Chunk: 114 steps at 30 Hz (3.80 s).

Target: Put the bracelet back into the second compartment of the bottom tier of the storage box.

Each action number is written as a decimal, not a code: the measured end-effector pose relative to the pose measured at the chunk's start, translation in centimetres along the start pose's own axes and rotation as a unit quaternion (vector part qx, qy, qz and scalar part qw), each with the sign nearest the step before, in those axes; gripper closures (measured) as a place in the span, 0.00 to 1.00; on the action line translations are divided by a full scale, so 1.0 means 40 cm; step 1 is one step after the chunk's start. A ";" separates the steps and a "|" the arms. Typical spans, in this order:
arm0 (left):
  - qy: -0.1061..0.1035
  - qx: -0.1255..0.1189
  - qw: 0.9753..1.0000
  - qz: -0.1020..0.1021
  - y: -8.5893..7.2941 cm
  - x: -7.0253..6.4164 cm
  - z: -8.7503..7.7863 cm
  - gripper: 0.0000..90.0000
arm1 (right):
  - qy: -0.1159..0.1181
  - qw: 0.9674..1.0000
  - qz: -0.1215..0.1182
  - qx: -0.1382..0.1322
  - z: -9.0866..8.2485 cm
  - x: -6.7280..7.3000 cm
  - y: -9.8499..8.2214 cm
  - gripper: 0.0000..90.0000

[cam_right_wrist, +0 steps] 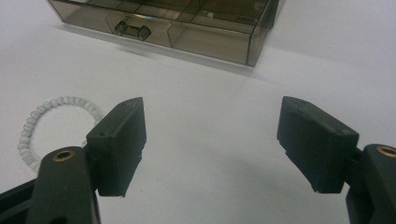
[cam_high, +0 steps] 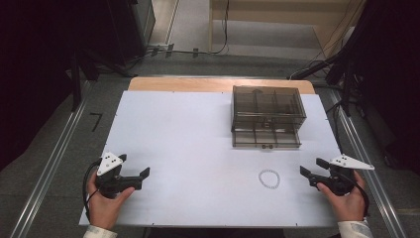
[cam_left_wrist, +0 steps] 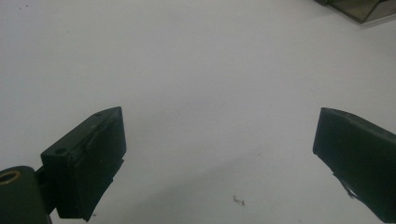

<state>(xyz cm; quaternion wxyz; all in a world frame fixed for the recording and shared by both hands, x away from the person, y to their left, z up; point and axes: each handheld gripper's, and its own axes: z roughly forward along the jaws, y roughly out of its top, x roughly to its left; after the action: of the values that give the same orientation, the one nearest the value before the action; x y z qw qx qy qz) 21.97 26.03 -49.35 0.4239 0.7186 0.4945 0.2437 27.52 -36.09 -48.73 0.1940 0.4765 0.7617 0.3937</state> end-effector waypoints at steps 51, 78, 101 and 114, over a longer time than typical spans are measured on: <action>-0.007 -0.011 1.000 -0.006 0.001 0.000 -0.001 0.04 | 0.014 0.999 -0.035 0.026 0.039 0.055 0.013 0.25; -0.008 -0.014 1.000 -0.005 0.003 0.000 -0.003 0.04 | 0.023 0.996 -0.075 0.048 0.081 0.110 0.026 0.25; -0.013 -0.014 1.000 -0.006 0.003 0.000 0.000 0.04 | 0.029 0.993 -0.103 0.059 0.103 0.147 0.034 0.28; -0.016 -0.014 1.000 -0.007 0.003 0.000 0.001 0.04 | 0.033 0.990 -0.109 0.078 0.111 0.157 0.034 0.44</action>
<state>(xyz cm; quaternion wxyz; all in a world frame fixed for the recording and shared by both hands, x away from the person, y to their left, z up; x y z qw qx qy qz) 22.07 25.98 -49.25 0.4435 0.7125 0.4895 0.2365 28.33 -28.41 -49.88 0.1730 0.3907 0.8435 0.3255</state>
